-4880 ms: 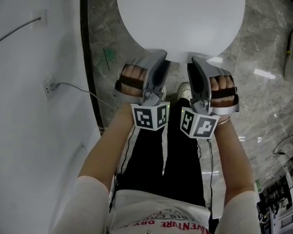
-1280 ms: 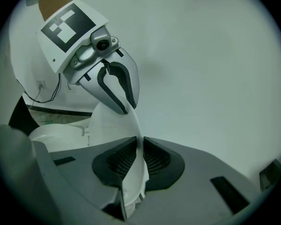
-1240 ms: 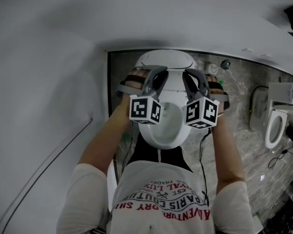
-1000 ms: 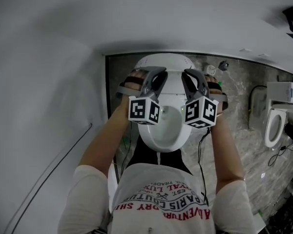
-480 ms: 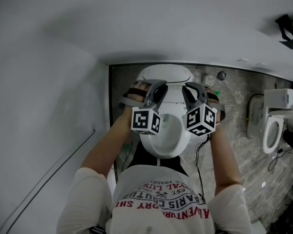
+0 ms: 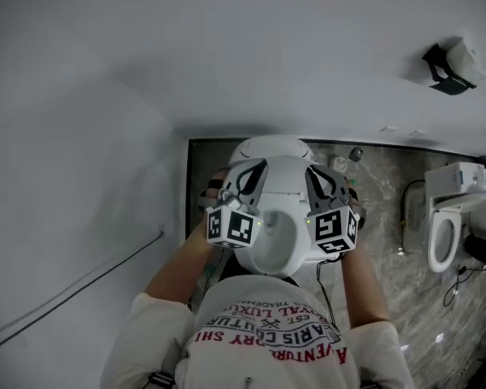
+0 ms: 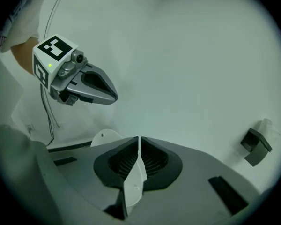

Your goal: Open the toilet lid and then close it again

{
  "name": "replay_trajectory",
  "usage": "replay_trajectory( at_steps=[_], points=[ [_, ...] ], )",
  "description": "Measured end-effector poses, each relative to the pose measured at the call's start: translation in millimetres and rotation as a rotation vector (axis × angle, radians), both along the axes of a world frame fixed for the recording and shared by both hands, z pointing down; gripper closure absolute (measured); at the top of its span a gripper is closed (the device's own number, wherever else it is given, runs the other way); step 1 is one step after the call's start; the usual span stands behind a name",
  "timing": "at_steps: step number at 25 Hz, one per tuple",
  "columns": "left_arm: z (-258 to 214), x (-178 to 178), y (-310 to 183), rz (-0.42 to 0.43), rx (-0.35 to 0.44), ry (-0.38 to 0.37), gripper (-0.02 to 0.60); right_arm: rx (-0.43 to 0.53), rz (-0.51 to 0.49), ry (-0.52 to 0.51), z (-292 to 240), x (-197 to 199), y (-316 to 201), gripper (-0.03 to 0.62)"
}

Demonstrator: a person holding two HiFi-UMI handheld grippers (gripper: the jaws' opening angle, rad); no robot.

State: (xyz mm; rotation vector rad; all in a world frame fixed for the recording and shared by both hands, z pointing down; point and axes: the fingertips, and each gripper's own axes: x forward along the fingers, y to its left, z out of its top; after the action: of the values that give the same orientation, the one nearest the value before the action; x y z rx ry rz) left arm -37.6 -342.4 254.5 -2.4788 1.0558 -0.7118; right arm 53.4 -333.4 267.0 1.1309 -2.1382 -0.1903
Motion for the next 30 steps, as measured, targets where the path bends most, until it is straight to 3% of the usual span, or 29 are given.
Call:
replay_trajectory(
  at_steps=[6, 9, 14, 18, 26, 30],
  points=[
    [-62.7, -23.0, 40.0, -0.155, -0.067, 0.328, 0.574, 0.038, 0.105, -0.239, -49.8, 0.3, 41.3, 0.579],
    [-82.7, -35.9, 62.5, -0.222, -0.092, 0.439, 0.575, 0.069, 0.146, -0.326, -68.9, 1.5, 64.1, 0.579],
    [-97.9, -44.6, 103.7, -0.271, -0.055, 0.464, 0.575, 0.152, 0.202, -0.428, -90.5, 9.1, 97.7, 0.579],
    [-96.9, -42.3, 128.3, -0.29, -0.047, 0.477, 0.575, 0.149, 0.218, -0.447, -91.3, 16.3, 115.9, 0.579],
    [-100.5, -34.0, 146.0, -0.286, -0.071, 0.52, 0.577, 0.137, 0.15, -0.466, -88.1, 10.6, 138.0, 0.579],
    [-103.0, -31.0, 147.7, -0.281, -0.058, 0.502, 0.577, 0.147, 0.137, -0.469, -93.4, 7.8, 139.8, 0.579]
  ],
)
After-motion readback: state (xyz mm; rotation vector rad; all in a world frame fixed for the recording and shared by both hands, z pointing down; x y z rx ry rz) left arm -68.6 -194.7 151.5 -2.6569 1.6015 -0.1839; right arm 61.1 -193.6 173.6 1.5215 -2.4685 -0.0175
